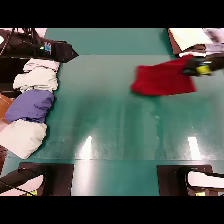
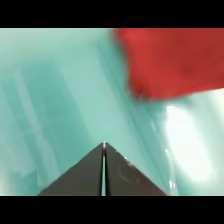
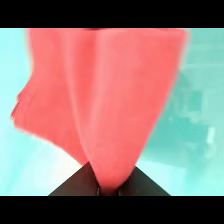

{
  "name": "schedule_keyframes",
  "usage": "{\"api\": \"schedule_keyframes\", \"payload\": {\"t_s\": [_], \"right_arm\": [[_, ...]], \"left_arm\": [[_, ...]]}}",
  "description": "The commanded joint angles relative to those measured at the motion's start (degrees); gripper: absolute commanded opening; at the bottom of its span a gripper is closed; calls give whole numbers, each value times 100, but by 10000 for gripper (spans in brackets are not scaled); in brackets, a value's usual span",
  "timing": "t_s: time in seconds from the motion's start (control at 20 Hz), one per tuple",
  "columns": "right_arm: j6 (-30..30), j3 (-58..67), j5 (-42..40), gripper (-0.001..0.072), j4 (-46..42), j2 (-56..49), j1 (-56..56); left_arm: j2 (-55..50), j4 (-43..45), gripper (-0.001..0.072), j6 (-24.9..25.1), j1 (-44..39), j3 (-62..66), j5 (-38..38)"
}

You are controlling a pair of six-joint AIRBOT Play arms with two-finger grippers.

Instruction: Fold the shirts.

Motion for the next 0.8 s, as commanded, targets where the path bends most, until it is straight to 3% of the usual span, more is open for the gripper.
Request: {"api": "schedule_keyframes", "payload": {"t_s": [0.0,0.3,0.6,0.65,0.7,0.75], "right_arm": [[85,-2,339,16,-393,398,-1808],[339,-1003,352,15,-350,393,-3720],[487,-2068,96,22,-72,804,-4081],[485,-2124,122,178,-114,872,-4083],[481,-2122,181,450,-240,916,-4122],[481,-2120,308,648,-433,986,-4177]], "left_arm": [[-2,0,23,-234,-111,-2,293],[-2,-2,23,-236,-114,-2,291],[-2,0,24,-232,-111,-2,289],[-2,0,24,-232,-114,-2,286],[-2,0,24,-229,-111,-2,269],[-2,0,24,-229,-114,-2,238]]}}
